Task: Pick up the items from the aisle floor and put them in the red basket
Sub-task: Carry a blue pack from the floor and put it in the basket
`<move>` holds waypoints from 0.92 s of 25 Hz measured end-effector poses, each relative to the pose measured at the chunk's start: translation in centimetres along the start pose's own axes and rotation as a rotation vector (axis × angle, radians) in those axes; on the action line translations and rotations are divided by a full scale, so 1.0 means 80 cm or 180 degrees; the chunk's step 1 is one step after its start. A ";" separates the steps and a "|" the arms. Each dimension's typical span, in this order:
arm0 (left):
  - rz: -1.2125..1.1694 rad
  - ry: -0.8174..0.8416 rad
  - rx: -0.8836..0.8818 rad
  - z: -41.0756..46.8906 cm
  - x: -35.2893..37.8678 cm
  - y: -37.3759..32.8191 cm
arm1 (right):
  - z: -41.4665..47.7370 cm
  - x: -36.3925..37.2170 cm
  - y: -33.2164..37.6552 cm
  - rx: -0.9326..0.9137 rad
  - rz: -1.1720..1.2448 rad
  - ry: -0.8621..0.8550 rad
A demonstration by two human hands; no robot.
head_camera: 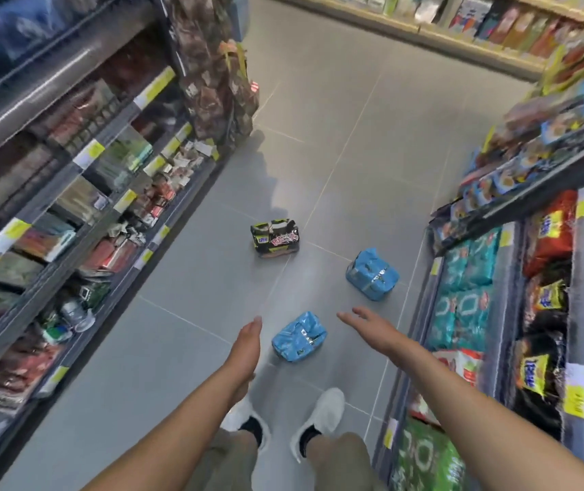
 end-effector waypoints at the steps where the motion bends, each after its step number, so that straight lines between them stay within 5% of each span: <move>1: -0.0160 0.0006 -0.0190 0.020 0.009 0.010 | 0.024 0.004 -0.004 0.0094 0.0041 0.0025; 8: -0.0725 -0.0095 -0.0965 0.207 0.065 0.107 | 0.216 0.098 -0.078 0.0760 0.0150 0.0204; 19: -0.1489 -0.0131 -0.1934 0.527 0.185 0.295 | 0.536 0.320 -0.239 0.0937 0.0171 0.0148; 23: -0.1717 0.0211 -0.2238 0.580 0.256 0.339 | 0.613 0.382 -0.296 0.1374 0.0644 0.0711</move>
Point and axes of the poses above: each hand's wrist, its own z-axis towards the middle knuckle, its own x-axis out of the palm, y = z × x, the point moved 7 cm from there along z, towards the middle knuckle, and after that the axes turned 11 degrees about -y, right-handed, at the moved point
